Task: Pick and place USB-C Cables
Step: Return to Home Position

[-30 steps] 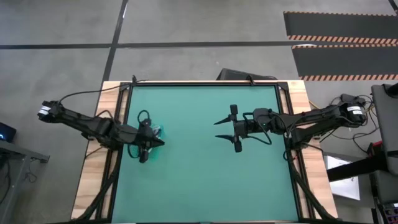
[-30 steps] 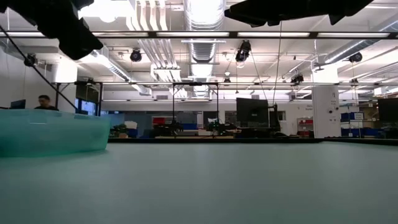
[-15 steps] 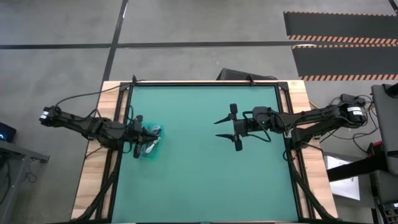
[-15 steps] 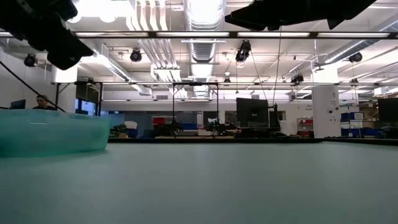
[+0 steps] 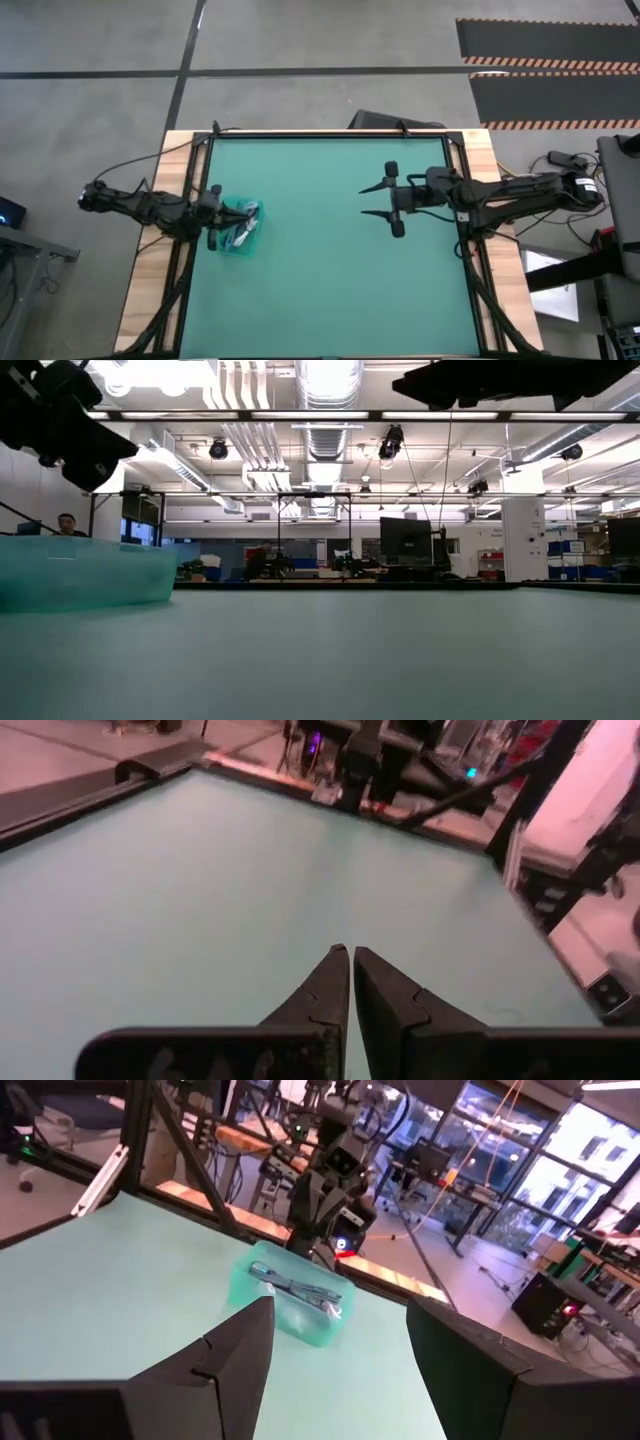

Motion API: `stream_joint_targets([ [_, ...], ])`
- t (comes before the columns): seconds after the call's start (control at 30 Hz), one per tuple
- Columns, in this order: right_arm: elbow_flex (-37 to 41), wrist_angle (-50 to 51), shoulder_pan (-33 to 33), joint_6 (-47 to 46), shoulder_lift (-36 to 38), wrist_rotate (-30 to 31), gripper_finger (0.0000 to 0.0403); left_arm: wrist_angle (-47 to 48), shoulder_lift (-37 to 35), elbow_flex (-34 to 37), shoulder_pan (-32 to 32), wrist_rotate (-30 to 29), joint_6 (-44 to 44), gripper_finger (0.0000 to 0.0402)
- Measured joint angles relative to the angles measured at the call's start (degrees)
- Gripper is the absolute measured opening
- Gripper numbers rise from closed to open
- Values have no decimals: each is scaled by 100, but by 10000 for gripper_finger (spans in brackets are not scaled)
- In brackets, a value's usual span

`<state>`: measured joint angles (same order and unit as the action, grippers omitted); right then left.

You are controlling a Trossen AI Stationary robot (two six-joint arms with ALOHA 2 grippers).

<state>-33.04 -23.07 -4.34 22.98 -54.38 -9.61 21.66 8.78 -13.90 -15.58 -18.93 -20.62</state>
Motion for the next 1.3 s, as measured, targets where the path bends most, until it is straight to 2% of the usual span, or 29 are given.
stream_joint_targets([
  [0.3, 564, -6, -39, -4, 974, 15, 221, -28, -794, 450, -1, -3, 25, 4],
  [0.7, 1143, -256, -485, -125, 1706, 59, 221, -166, -744, 736, -1, -97, 29, 4],
  [0.93, 1619, -255, -807, -332, 2522, 59, 221, -347, -745, 755, -1, -93, 302, 4],
  [1.3, 2232, -154, -970, -362, 3777, 61, 221, -362, -746, 764, -1, -91, 303, 4],
])
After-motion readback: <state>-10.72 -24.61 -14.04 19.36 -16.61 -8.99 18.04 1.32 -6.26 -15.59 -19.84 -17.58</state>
